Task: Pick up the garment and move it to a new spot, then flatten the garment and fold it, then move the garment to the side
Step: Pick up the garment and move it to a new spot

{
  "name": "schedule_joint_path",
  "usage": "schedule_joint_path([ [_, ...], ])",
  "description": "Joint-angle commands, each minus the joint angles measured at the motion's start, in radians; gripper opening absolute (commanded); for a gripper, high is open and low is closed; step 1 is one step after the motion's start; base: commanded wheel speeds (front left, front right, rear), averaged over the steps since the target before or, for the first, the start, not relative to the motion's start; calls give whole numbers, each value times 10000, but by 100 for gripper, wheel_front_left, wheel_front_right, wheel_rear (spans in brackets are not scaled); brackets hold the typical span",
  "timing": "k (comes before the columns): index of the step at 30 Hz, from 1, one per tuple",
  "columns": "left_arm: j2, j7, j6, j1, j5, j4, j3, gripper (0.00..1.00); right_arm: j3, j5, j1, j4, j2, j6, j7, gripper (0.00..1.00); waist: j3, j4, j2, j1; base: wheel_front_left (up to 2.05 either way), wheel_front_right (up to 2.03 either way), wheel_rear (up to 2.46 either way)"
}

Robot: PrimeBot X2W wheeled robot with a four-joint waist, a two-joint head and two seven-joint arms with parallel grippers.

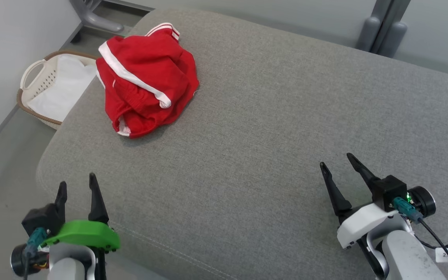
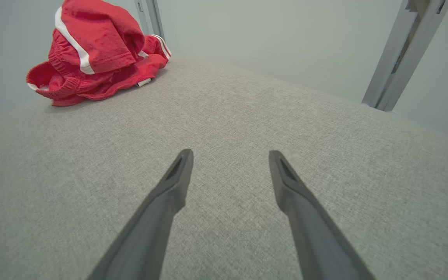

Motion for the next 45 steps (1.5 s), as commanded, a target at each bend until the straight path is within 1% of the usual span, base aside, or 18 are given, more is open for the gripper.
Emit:
schedule_joint_path([
  [1,10,-3,-165,-460,-145,150,75,100,-4,14,-154,-68,-160,-10,-49,100,557,-454,0,0,0,0,0],
  [5,13,-5,-547,-1597,-488,642,459,100,87,14,-454,-226,-350,-10,-48,100,1076,-819,0,0,0,0,0],
  [7,18,-2,-709,-2204,-473,855,650,100,120,54,-586,-297,-409,-10,-49,100,1319,-978,0,0,0,0,0],
  [10,123,0,-853,-3002,-513,1248,832,100,211,76,-757,-424,-447,-10,-49,100,1651,-1201,0,0,0,0,0],
  [15,557,0,-940,-4418,-796,2212,913,100,417,145,-1055,-625,-524,-10,-49,100,2240,-1647,0,0,0,0,0],
  [19,990,0,-941,-5412,-1414,3220,691,100,558,163,-1281,-702,-550,-10,-48,100,2625,-1992,0,0,0,0,0],
  [23,1283,0,-945,-6140,-1930,4269,488,100,637,228,-1445,-708,-579,-10,-49,100,2923,-2288,0,0,0,0,0],
  [28,1659,17,-946,-6783,-2272,5426,216,100,660,226,-1540,-654,-611,-11,-26,100,3161,-2597,0,0,0,0,0],
  [29,1748,9,-947,-6877,-2219,5596,125,79,636,202,-1557,-650,-604,-11,-26,100,3183,-2653,0,0,0,0,0],
  [30,1818,1,-947,-6923,-2089,5681,16,13,625,148,-1567,-660,-599,-11,-25,100,3187,-2701,0,0,0,0,0],
  [31,1880,-8,-947,-6959,-2015,5715,-34,0,609,115,-1576,-685,-575,-11,-25,100,3177,-2760,0,0,0,0,0],
  [33,2015,-16,-914,-7001,-1743,5355,-12,0,560,88,-1575,-733,-494,-11,-25,100,3127,-2856,0,0,0,0,0],
  [39,2064,-1,-898,-6729,-1057,3848,189,0,486,236,-1474,-682,-217,-12,-26,100,2664,-3113,0,0,0,0,0],
  [45,1752,-3,-937,-6777,-542,2173,-73,0,441,310,-1221,-598,49,-12,-28,100,1928,-3511,0,0,0,0,0],
])
